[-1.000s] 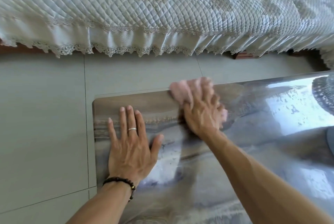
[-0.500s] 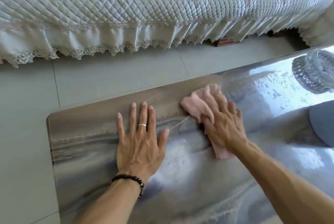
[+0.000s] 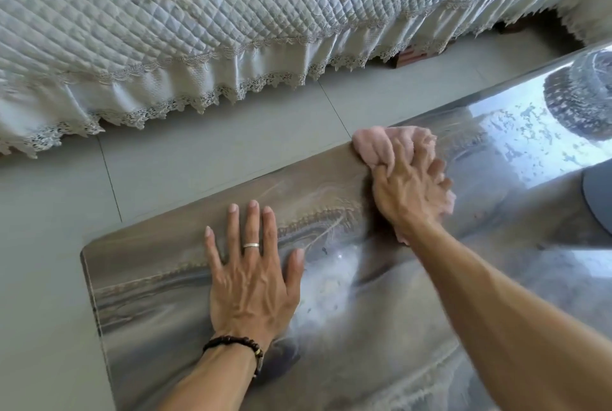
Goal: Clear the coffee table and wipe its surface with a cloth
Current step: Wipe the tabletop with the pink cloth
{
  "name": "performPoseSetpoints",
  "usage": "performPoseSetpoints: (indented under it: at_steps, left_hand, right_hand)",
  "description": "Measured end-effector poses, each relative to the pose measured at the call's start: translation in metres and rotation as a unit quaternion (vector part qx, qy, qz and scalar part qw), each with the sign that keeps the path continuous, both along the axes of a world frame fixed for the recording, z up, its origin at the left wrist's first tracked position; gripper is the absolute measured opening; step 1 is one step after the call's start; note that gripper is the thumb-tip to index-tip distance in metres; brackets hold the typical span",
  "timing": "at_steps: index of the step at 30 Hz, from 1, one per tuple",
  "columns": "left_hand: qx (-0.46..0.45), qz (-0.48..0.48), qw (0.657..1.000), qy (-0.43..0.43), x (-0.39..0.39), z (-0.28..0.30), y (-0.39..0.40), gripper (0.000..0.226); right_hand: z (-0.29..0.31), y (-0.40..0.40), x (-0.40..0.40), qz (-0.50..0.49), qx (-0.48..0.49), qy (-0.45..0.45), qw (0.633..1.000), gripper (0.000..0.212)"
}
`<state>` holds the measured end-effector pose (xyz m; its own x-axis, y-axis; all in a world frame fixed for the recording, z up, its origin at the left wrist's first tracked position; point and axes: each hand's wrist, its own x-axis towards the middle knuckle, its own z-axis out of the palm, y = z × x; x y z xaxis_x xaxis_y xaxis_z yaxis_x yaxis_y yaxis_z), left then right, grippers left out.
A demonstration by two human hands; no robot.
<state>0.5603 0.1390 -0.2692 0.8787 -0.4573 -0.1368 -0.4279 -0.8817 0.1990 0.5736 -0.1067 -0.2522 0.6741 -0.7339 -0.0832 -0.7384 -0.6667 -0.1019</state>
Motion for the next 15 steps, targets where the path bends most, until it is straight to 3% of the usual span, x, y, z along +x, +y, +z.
performPoseSetpoints:
  at_steps: [2,4,5,7,9,11,12,15]
  left_hand:
    - [0.01,0.0,1.0,0.003,-0.001,-0.001,0.001,0.073]
    - [0.012,-0.002,1.0,-0.002,-0.001,-0.001,0.0,0.074]
    - [0.012,-0.001,1.0,-0.004,0.0,-0.001,-0.001,0.074]
    - [0.011,-0.002,1.0,-0.006,0.0,0.0,-0.002,0.075]
    - [0.014,-0.008,1.0,-0.007,0.0,-0.001,-0.003,0.077]
    - [0.015,-0.01,1.0,-0.006,-0.001,-0.002,-0.002,0.076]
    - [0.01,-0.012,1.0,-0.005,-0.002,-0.003,-0.001,0.075]
    - [-0.013,-0.062,0.998,-0.013,-0.002,-0.002,0.002,0.065]
  right_hand:
    - [-0.003,0.047,-0.012,0.089,-0.032,-0.025,0.995,0.059]
    - [0.0,0.072,-0.055,0.291,-0.02,-0.038,0.956,0.052]
    - [0.003,0.062,-0.073,0.344,-0.014,-0.031,0.938,0.051]
    - [0.004,0.021,-0.088,0.302,-0.032,-0.019,0.953,0.053]
    - [0.002,-0.001,-0.082,0.114,-0.024,-0.026,0.993,0.051]
    - [-0.004,0.025,-0.071,0.002,-0.01,-0.041,0.999,0.05]
    - [-0.006,0.047,-0.072,0.016,-0.018,-0.051,0.998,0.05]
    - [-0.004,0.082,-0.115,0.221,-0.028,-0.038,0.974,0.051]
